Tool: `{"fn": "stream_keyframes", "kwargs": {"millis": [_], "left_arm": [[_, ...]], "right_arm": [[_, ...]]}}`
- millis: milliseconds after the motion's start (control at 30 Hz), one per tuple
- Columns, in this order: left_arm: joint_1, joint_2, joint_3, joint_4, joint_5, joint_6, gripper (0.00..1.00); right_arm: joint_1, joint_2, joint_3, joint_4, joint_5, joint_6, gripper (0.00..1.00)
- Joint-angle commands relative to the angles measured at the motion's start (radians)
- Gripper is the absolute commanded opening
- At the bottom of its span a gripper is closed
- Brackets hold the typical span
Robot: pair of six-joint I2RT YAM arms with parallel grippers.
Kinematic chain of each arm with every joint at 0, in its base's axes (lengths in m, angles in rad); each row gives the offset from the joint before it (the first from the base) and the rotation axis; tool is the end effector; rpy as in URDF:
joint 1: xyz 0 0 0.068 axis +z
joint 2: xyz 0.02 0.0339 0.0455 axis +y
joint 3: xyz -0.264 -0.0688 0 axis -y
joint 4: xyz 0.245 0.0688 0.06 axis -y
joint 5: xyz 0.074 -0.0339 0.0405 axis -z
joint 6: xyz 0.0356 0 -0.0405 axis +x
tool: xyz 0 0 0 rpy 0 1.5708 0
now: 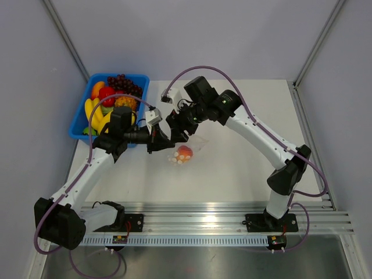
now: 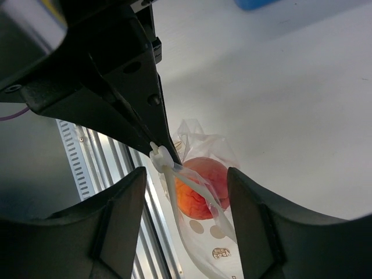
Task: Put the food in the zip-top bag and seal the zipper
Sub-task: Zip the zipper food storage bag.
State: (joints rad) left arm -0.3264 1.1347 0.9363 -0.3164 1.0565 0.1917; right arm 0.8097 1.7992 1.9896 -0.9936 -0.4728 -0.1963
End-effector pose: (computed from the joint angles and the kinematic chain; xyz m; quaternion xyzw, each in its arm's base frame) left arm 0.2175 -0.1064 0.3183 0.4366 0.6561 -0.4637 0.4048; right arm 0.2520 0.2881 0.3999 -0.5114 0.7475 0.3169 0.2815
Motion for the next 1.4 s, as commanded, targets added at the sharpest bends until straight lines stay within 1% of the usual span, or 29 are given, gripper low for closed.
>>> {"fn": "stream_keyframes", "kwargs": {"millis": [0,67,100,167,233,433,467,567,633,667,700,733,767,800,833,867,933,1100,1133,1167,1267,1367], "left_arm": [[-0.003,0.002,0.05,0.0,0.054,0.029,0.0],[-0.003,0.002,0.053,-0.007,0.051,0.038,0.0],[-0.003,0.002,0.056,-0.012,0.048,0.041,0.0],[-0.003,0.002,0.059,-0.018,0.043,0.049,0.0],[-0.003,0.002,0.061,-0.02,0.039,0.051,0.0],[-0.003,0.008,0.071,-0.015,0.04,0.052,0.0],[-0.003,0.01,0.071,-0.01,0.042,0.051,0.0],[-0.003,0.017,0.073,-0.003,0.051,0.046,0.0],[-0.003,0.023,0.075,-0.001,0.066,0.046,0.0],[-0.003,0.033,0.084,-0.015,0.08,0.061,0.03],[-0.003,0.039,0.093,-0.035,0.088,0.077,0.17],[-0.003,0.048,0.105,-0.058,0.092,0.093,0.33],[-0.003,0.063,0.127,-0.116,0.094,0.133,0.51],[-0.003,0.068,0.136,-0.14,0.088,0.149,0.57],[-0.003,0.069,0.137,-0.148,0.079,0.153,0.59],[-0.002,0.068,0.137,-0.148,0.065,0.161,0.61],[0.0,0.063,0.133,-0.145,0.063,0.167,0.61],[0.023,0.082,0.124,-0.112,0.117,0.163,0.49],[0.027,0.086,0.124,-0.107,0.123,0.155,0.49],[0.035,0.089,0.125,-0.093,0.134,0.14,0.49],[0.047,0.085,0.116,-0.046,0.152,0.106,0.54],[0.049,0.063,0.102,0.005,0.161,0.083,0.57]], "right_arm": [[-0.001,-0.008,0.002,0.012,-0.007,-0.028,0.63],[0.0,-0.009,0.002,0.012,-0.007,-0.028,0.59],[0.0,-0.009,0.002,0.009,-0.009,-0.028,0.53],[0.0,-0.014,-0.003,0.009,-0.013,-0.025,0.49],[0.0,-0.021,-0.015,0.006,-0.018,-0.023,0.41],[-0.001,-0.057,-0.087,0.01,-0.049,-0.002,0.23],[0.0,-0.061,-0.097,0.015,-0.053,0.007,0.16],[-0.001,-0.08,-0.123,0.032,-0.044,0.023,0.02],[0.0,-0.096,-0.133,0.049,-0.035,0.029,0.01],[0.0,-0.103,-0.14,0.061,-0.03,0.031,0.0],[0.0,-0.109,-0.141,0.065,-0.027,0.032,0.0],[0.0,-0.118,-0.143,0.069,-0.024,0.029,0.0],[0.0,-0.123,-0.144,0.07,-0.024,0.029,0.0],[-0.001,-0.124,-0.144,0.075,-0.023,0.028,0.0],[0.0,-0.129,-0.146,0.075,-0.024,0.026,0.0],[0.0,-0.13,-0.144,0.075,-0.021,0.026,0.0],[-0.001,-0.133,-0.146,0.07,-0.02,0.024,0.0],[-0.001,-0.143,-0.147,0.072,-0.024,0.023,0.0],[0.0,-0.143,-0.147,0.069,-0.024,0.023,0.0],[-0.001,-0.143,-0.147,0.064,-0.026,0.024,0.0],[0.0,-0.144,-0.152,0.058,-0.032,0.021,0.0],[0.0,-0.149,-0.16,0.058,-0.029,0.021,0.0]]}}
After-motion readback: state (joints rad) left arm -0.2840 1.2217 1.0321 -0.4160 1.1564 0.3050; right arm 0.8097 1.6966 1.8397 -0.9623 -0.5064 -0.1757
